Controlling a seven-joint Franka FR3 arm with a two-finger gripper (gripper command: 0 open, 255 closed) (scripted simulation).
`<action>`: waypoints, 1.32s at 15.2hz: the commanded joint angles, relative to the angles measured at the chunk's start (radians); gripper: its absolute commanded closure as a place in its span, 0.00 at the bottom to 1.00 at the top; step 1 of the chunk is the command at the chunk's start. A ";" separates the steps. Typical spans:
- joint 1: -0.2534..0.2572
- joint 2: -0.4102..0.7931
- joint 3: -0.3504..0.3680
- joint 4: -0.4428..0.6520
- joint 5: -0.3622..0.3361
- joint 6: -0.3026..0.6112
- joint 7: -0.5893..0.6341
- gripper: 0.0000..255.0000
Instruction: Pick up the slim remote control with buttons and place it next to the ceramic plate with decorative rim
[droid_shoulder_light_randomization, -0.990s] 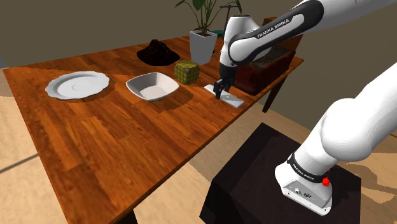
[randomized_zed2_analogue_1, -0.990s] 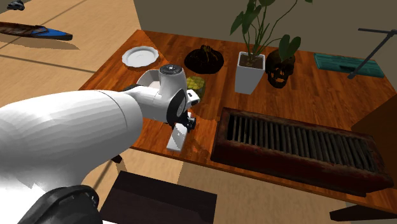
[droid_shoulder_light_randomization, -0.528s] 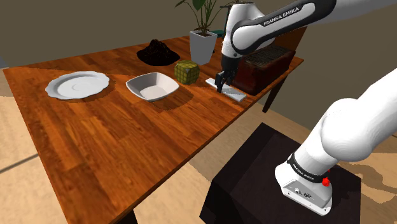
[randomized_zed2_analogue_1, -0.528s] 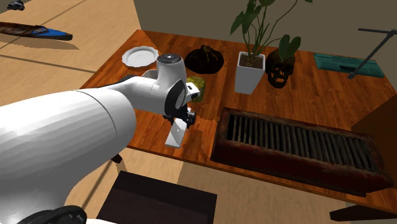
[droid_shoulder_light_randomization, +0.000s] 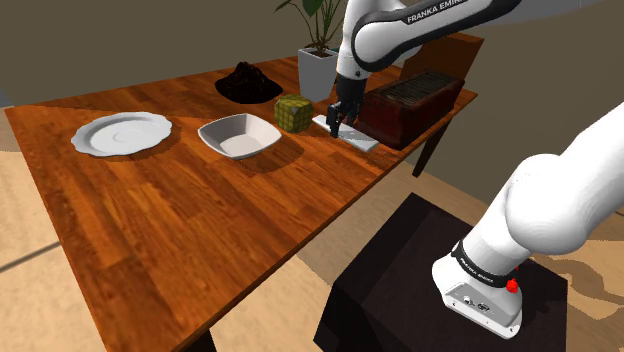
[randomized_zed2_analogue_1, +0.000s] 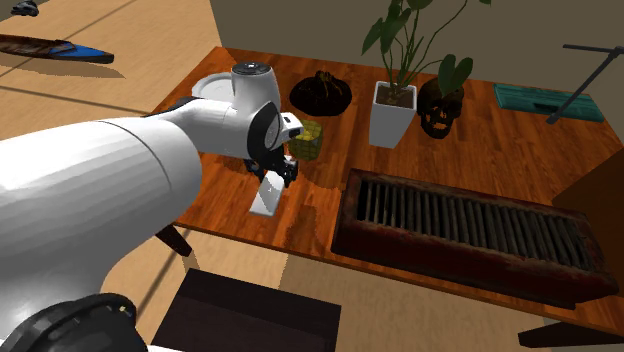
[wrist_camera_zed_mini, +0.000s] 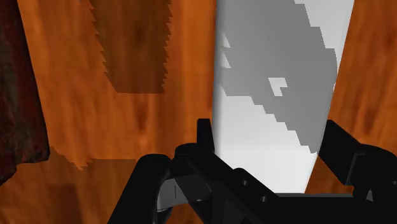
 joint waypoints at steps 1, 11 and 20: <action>0.021 0.045 0.027 0.043 0.009 0.002 0.042 1.00; 0.110 0.306 0.124 0.355 0.010 -0.051 0.226 1.00; 0.201 0.593 0.169 0.756 -0.026 -0.169 0.367 1.00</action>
